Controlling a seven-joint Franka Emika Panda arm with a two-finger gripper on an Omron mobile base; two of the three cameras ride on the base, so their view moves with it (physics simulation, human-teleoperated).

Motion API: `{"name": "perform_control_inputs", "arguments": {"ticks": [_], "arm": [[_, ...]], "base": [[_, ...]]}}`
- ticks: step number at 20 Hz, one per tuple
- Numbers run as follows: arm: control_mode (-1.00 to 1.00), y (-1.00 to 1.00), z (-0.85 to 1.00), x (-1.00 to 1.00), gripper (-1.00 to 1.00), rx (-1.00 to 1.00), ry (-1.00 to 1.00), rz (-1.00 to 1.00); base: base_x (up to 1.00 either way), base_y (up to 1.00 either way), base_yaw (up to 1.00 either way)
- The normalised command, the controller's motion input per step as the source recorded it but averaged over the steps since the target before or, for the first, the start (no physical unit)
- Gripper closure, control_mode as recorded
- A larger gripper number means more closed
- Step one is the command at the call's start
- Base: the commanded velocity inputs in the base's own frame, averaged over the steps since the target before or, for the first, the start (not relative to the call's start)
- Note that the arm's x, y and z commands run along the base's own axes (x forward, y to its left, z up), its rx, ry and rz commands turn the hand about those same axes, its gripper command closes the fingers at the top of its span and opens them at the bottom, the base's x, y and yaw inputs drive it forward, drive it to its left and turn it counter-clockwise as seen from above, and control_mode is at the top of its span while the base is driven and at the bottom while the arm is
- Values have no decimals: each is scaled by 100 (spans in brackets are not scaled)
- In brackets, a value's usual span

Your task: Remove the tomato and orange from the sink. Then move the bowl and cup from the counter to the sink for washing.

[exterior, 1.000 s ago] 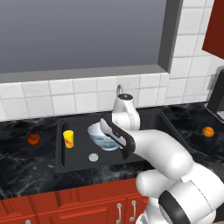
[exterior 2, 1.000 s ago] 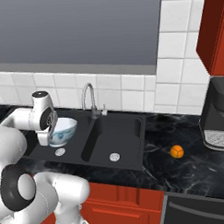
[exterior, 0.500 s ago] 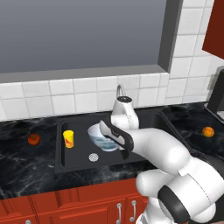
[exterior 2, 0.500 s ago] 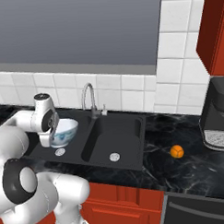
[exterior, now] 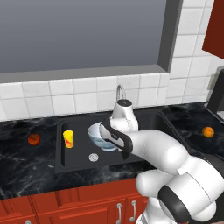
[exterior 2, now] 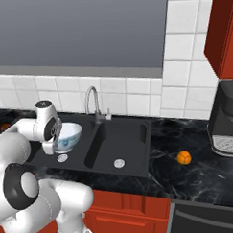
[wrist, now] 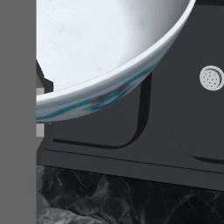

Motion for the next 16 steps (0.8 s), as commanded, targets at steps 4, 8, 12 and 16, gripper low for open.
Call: {"name": "perform_control_inputs", "arguments": {"ticks": [4,8,12,16], "arm": [[-100,0,-11,5,100,0,-2,0],[-100,0,-8,7,100,0,-2,0],[-100,0,-8,6,100,0,0,0],[-100,1,-10,7,100,0,0,0]], "base": [[0,0,0],[0,0,0],[0,0,0],[0,0,0]]}}
